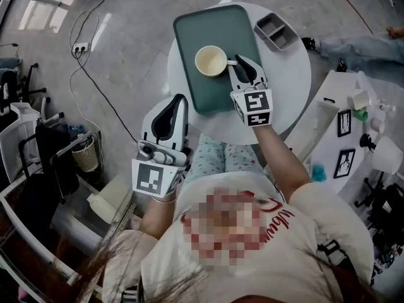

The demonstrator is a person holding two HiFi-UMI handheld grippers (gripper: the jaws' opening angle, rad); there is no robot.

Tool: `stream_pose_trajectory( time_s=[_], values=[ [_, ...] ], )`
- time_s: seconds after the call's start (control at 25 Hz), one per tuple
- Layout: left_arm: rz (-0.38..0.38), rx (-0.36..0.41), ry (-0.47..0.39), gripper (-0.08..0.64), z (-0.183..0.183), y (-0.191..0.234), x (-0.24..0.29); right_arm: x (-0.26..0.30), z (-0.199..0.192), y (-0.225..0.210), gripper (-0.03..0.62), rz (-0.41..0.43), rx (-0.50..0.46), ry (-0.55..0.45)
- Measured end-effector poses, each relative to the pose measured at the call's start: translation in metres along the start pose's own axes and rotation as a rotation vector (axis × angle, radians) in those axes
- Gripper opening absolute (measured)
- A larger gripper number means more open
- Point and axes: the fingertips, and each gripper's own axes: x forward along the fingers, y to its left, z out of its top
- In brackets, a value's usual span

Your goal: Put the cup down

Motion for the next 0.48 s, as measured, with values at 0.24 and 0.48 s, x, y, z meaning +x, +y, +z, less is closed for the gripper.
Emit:
stream_pose_trajectory(
  time_s=[0.24,0.48],
  values=[
    [-0.022,-0.006,0.001,0.015,-0.001,-0.008,0.005,-0.008,-0.005,0.004,0.054,0.015,0.069,0.033],
    [-0.036,0.022,-0.001,0.015,-0.003,-0.012,0.006,-0.017,-0.003,0.006,0.055,0.031,0.099,0.024]
  ],
)
